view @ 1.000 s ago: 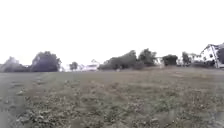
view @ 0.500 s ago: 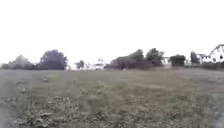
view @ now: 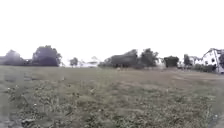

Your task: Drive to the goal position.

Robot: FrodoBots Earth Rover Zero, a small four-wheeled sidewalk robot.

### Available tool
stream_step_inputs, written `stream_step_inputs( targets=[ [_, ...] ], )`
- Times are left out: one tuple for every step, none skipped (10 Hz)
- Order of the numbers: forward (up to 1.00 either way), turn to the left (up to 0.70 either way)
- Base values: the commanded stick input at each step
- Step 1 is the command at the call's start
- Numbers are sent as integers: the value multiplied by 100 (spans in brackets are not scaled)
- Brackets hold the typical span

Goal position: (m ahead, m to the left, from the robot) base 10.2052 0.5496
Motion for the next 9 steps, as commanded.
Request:
stream_step_inputs(
  targets=[
    [50, -21],
    [50, -32],
    [50, -49],
    [50, -50],
    [50, -13],
    [50, -6],
    [50, -3],
    [50, -3],
    [50, -3]
  ],
)
